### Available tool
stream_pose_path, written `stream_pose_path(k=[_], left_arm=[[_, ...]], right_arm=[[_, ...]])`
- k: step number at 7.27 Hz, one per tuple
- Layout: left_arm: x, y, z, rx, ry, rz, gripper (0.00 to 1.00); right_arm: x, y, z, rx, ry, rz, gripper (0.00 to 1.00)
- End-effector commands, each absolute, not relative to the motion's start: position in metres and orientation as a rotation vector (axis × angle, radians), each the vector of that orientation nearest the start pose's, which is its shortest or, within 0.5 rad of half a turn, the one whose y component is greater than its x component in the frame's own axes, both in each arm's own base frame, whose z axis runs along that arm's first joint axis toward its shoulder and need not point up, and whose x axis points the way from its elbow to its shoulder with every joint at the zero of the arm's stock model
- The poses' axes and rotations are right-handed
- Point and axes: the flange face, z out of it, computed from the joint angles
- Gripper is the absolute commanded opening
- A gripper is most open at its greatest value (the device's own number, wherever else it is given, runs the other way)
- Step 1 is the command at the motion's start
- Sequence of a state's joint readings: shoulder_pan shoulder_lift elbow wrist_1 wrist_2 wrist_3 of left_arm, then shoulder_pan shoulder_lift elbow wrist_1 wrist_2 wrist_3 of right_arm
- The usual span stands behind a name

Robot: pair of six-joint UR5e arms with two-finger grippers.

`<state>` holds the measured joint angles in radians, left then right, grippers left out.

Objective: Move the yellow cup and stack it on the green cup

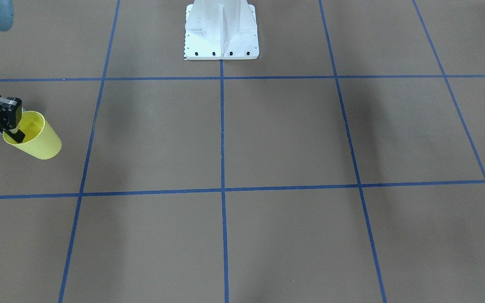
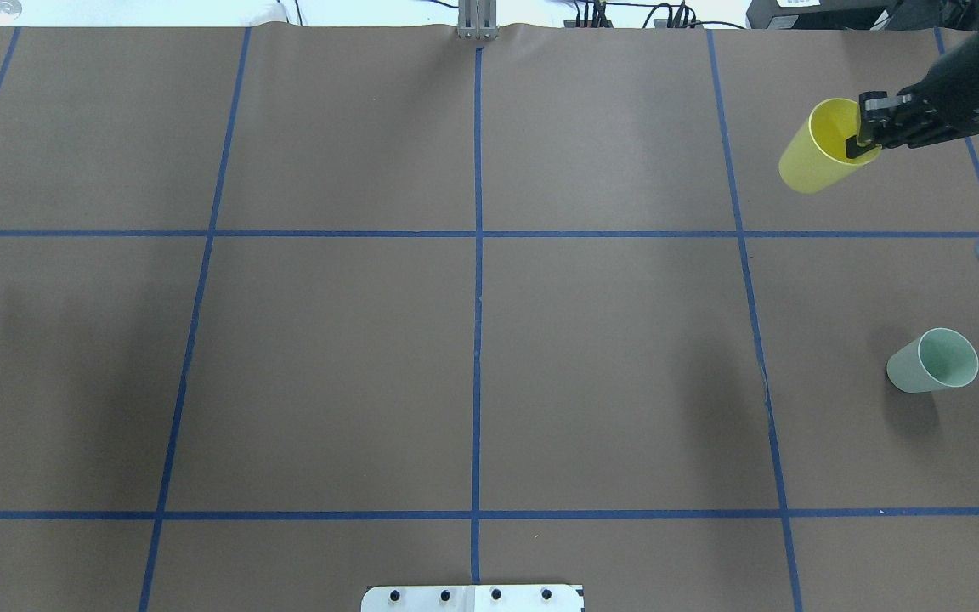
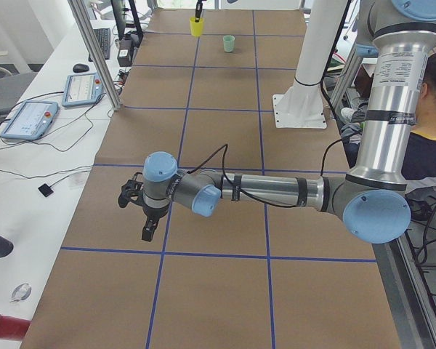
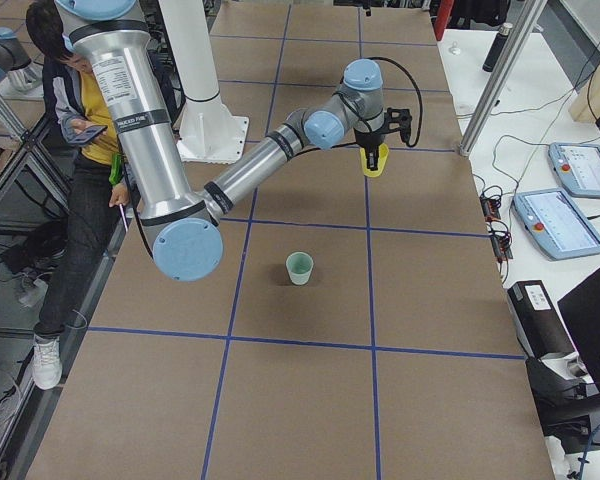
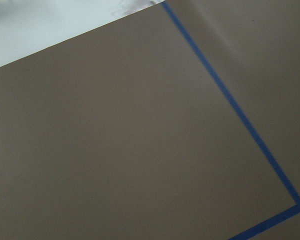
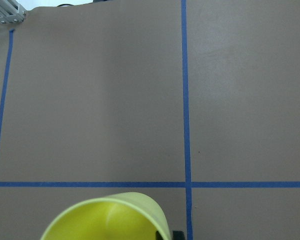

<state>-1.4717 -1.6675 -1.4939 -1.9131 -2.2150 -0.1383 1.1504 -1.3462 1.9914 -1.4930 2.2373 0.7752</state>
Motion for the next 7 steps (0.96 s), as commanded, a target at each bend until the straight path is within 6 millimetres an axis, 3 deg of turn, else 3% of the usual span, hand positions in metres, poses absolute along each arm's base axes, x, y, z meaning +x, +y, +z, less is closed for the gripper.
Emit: stream_pose_path(k=[1,3,4,7], left_arm=[[-0.038,-0.544,0.645,0.09,0.627,0.116,1.0],[-0.047,-0.519,0.663,0.139,0.661,0.335,1.0],[-0.041,-0.513,0.662,0.151,0.758,0.353,1.0],[-0.037,-0.504,0.662,0.157,0.801,0.357,1.0]], right_arm=[[-0.119,-0.482,0.38,0.217,-0.878,0.002,0.0],[-0.098,-0.45,0.425,0.202,-0.836,-0.076,0.0],[-0.093,-0.437,0.45,0.185,-0.821,-0.095,0.0],[-0.088,-0.409,0.54,0.219,-0.893,-0.14,0.0]])
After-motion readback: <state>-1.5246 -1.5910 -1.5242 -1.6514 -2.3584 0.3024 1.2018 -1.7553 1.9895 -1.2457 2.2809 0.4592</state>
